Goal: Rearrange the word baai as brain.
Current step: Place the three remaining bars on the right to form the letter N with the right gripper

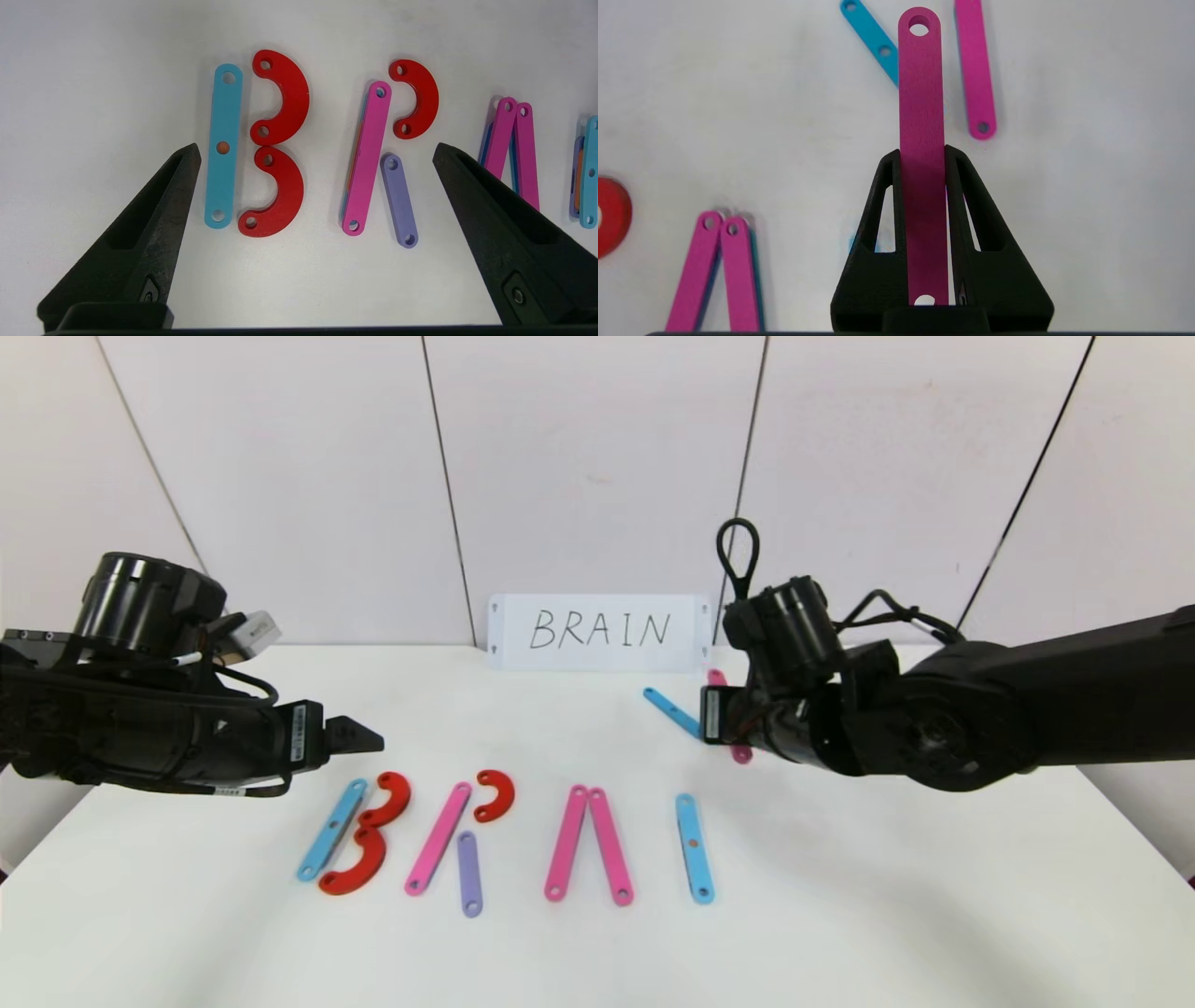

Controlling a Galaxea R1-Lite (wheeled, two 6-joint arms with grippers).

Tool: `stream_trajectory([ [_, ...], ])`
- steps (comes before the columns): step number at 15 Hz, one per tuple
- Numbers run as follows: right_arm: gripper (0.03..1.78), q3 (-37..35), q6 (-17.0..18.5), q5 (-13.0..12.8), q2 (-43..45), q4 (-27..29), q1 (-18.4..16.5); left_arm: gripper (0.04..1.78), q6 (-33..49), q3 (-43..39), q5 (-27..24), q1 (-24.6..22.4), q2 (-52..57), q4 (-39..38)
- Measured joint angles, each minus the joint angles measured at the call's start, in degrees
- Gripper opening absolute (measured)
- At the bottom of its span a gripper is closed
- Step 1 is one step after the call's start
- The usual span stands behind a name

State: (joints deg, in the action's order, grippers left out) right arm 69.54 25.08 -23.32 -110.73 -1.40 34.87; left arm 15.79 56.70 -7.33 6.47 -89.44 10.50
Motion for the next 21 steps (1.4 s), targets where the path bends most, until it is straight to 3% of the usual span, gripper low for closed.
stream_trajectory([
  [4,0.28,-8.98,2.46,0.06,3.34,-0.79,-0.39,1.74,-0.02,-0.02,-0.11,0.05,0.00,0.06],
  [8,0.28,-13.64,4.08,0.01,3.47,-0.91,-0.35,1.74,0.00,-0.02,-0.11,0.02,0.00,0.09],
  [19,0.28,-15.19,4.72,0.09,-1.45,-3.41,-0.26,1.74,-0.02,0.00,-0.06,0.02,-0.02,0.09],
  [21,0.35,-15.26,4.72,0.15,-1.62,-3.91,-0.26,1.74,0.00,0.00,-0.11,0.05,-0.02,0.06],
])
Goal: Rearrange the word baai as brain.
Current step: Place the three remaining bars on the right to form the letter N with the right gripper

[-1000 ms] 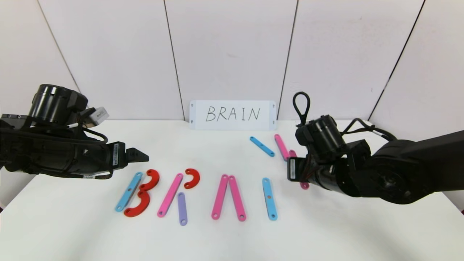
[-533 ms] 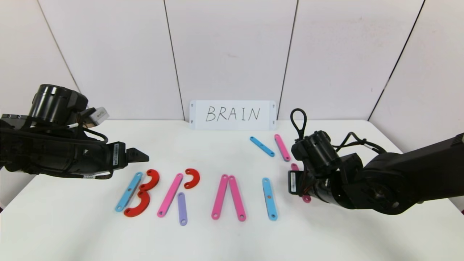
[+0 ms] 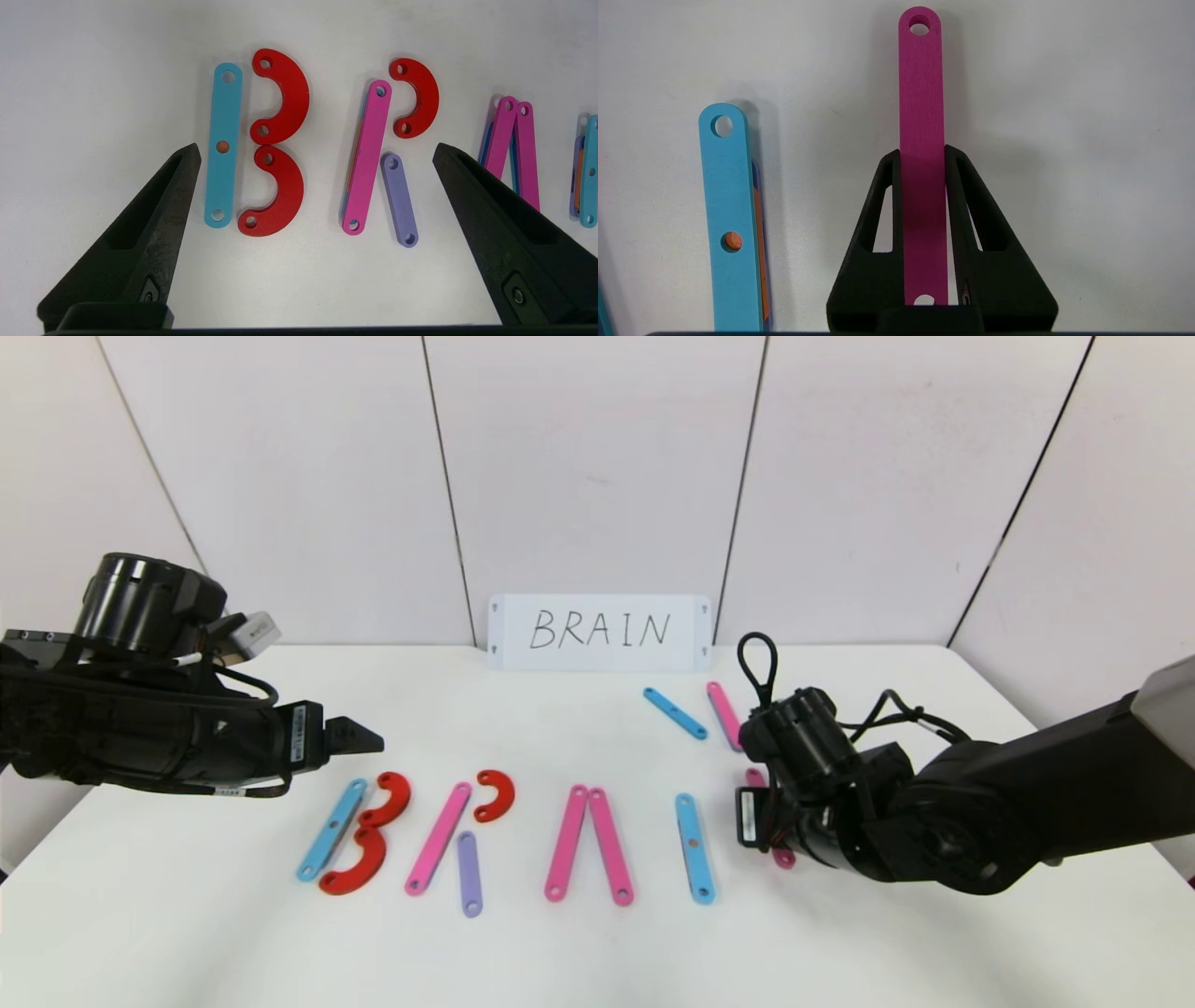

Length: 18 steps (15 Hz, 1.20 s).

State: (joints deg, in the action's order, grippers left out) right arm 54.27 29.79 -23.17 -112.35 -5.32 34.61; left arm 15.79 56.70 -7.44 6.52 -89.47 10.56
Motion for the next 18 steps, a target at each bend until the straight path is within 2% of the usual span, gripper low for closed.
stream_trajectory([
  [3,0.64,-0.23,0.00,0.09,-0.24,-0.41,-0.07,1.74,0.02,0.00,0.00,-0.02,0.00,0.02],
  [7,1.32,-0.48,0.00,0.02,-0.88,-1.46,-0.24,1.74,0.09,-0.04,0.02,-0.02,0.00,0.02],
  [10,1.64,-0.48,0.30,0.20,-0.96,-1.51,-0.52,1.74,0.06,-0.06,0.02,-0.02,-0.02,0.02],
  [12,1.73,-0.44,1.60,0.60,-0.72,-1.49,-0.62,1.74,0.02,-0.09,0.00,-0.02,-0.04,0.02],
  [14,1.74,-0.44,2.73,0.96,-0.16,-1.49,-0.77,1.74,0.04,-0.09,0.02,-0.02,-0.06,0.05],
  [18,1.74,-0.48,4.27,5.23,1.00,-1.40,-0.85,1.74,-0.02,-0.30,0.02,-0.02,-0.06,-0.04],
])
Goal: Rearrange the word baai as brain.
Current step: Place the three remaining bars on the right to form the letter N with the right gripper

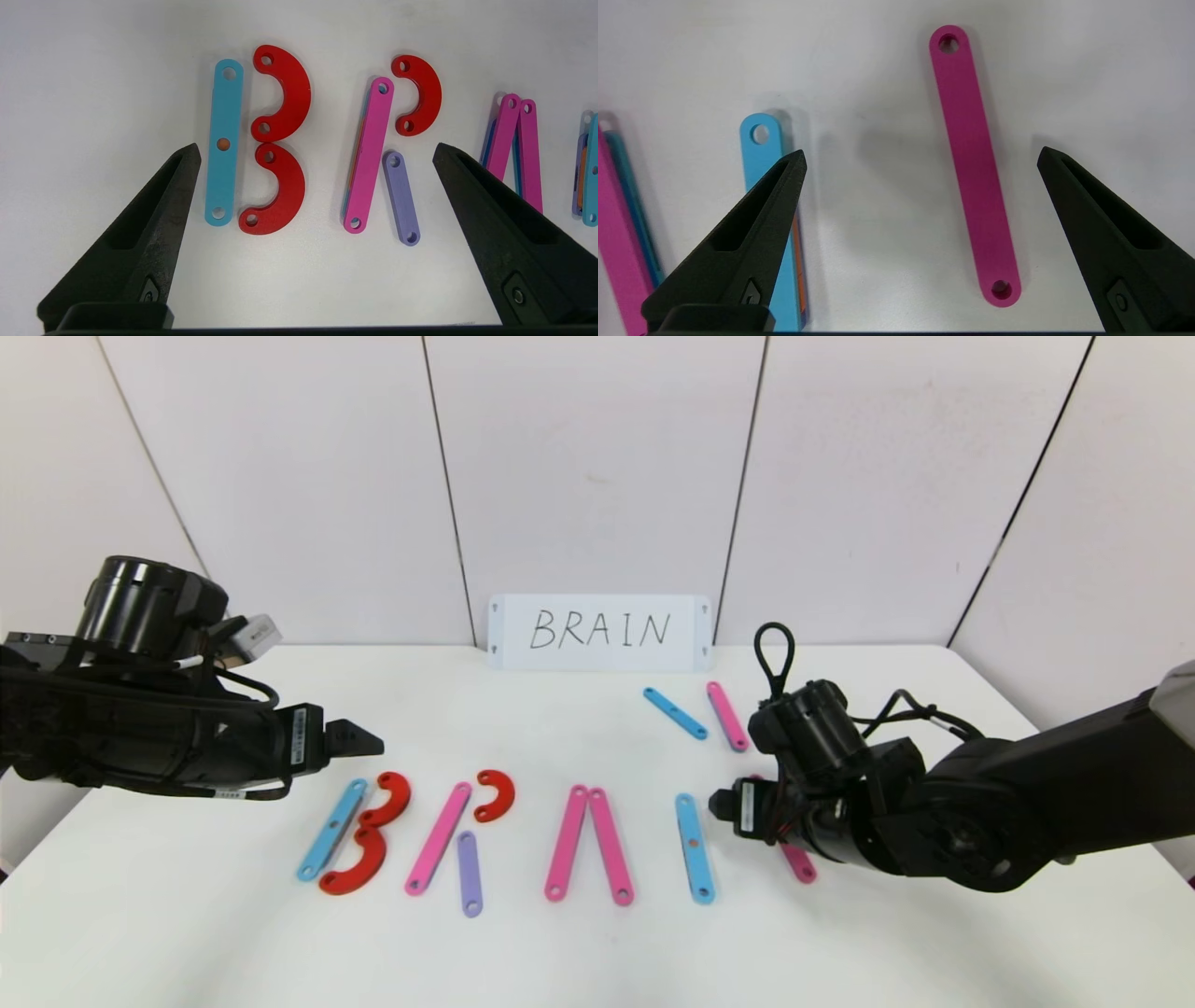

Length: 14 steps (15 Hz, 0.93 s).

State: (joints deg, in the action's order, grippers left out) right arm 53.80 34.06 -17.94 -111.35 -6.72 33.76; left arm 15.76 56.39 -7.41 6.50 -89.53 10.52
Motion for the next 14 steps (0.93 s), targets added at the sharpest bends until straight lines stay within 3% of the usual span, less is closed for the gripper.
stream_trajectory([
  [3,1.74,0.00,0.69,0.95,0.02,0.00,0.00,1.74,0.02,-0.04,0.00,0.02,0.04,-0.02],
  [8,1.74,0.00,2.38,4.63,0.07,0.20,0.00,1.74,0.05,-0.06,0.00,0.00,0.04,-0.02],
  [14,1.74,0.00,2.40,5.91,0.24,0.20,-0.02,1.74,0.06,-0.06,-0.02,0.00,0.04,-0.02],
])
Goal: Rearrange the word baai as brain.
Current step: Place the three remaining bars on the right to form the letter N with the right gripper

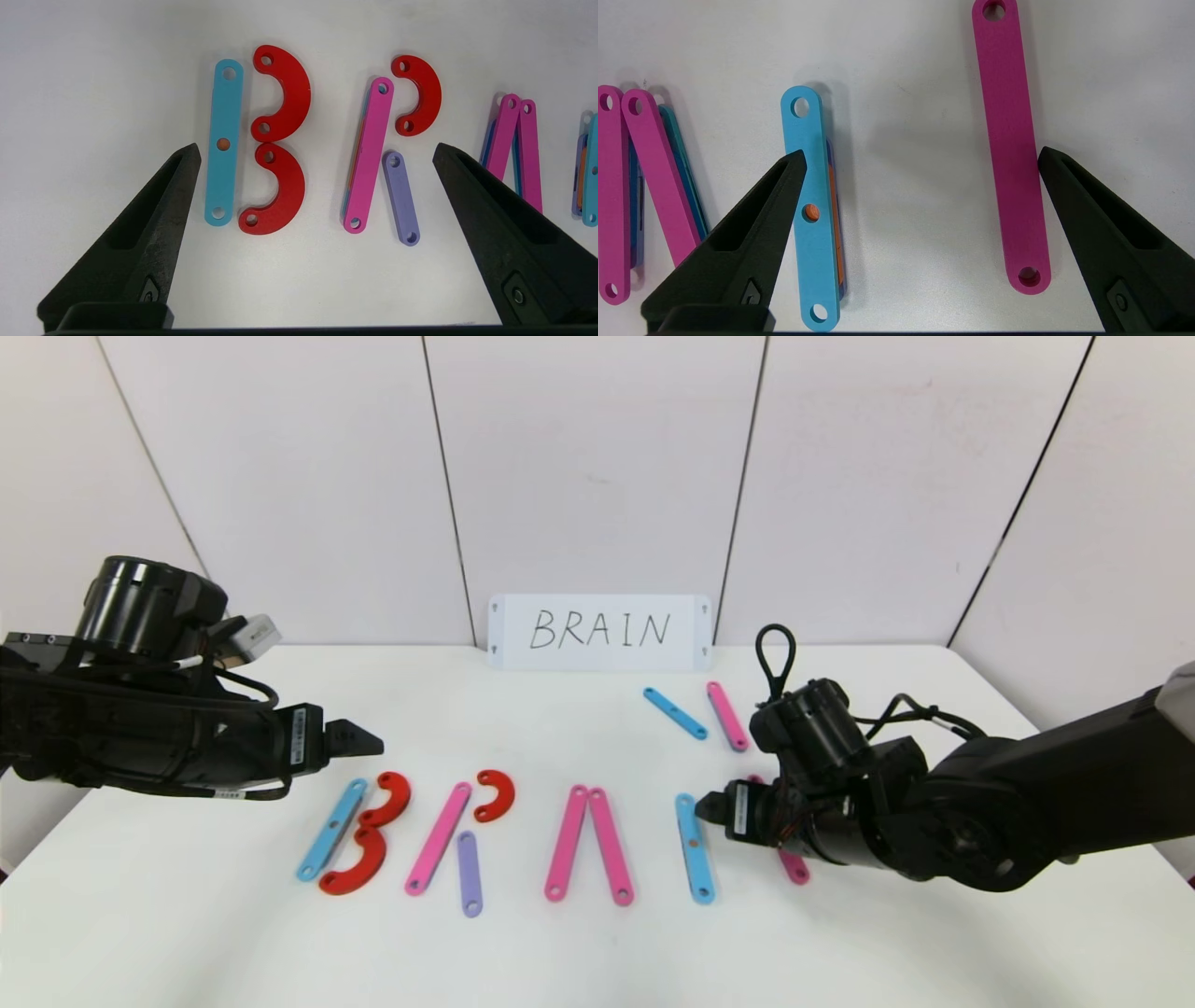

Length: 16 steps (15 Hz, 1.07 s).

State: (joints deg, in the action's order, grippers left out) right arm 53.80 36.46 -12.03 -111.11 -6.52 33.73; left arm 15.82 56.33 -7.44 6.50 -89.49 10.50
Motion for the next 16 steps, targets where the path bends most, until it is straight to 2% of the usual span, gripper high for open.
stream_trajectory([
  [3,1.74,0.22,-0.52,-0.15,0.55,-0.06,0.00,1.74,-0.04,0.00,0.02,0.00,0.00,0.00],
  [5,1.74,1.41,-2.62,-0.28,1.07,-0.09,-0.16,1.74,-0.01,0.02,0.00,0.00,0.00,-0.02],
  [8,1.74,5.13,-11.56,0.18,1.32,-0.15,-1.90,1.74,-0.04,0.00,0.02,0.00,0.02,0.00],
  [9,1.74,6.86,-14.25,1.01,1.23,-0.04,-2.40,1.74,-0.04,0.00,0.05,0.02,0.00,-0.02],
  [11,1.74,11.11,-19.47,4.53,0.44,0.57,-3.91,1.74,-0.04,-0.13,0.02,0.00,0.00,0.00],
  [13,1.74,15.63,-23.52,7.30,-1.60,1.04,-5.23,1.74,-0.10,-0.55,0.02,0.15,0.00,-0.11],
  [16,1.74,22.53,-27.92,8.86,-6.58,1.21,-5.77,1.74,-0.10,-0.77,0.02,0.30,0.00,-0.11],
])
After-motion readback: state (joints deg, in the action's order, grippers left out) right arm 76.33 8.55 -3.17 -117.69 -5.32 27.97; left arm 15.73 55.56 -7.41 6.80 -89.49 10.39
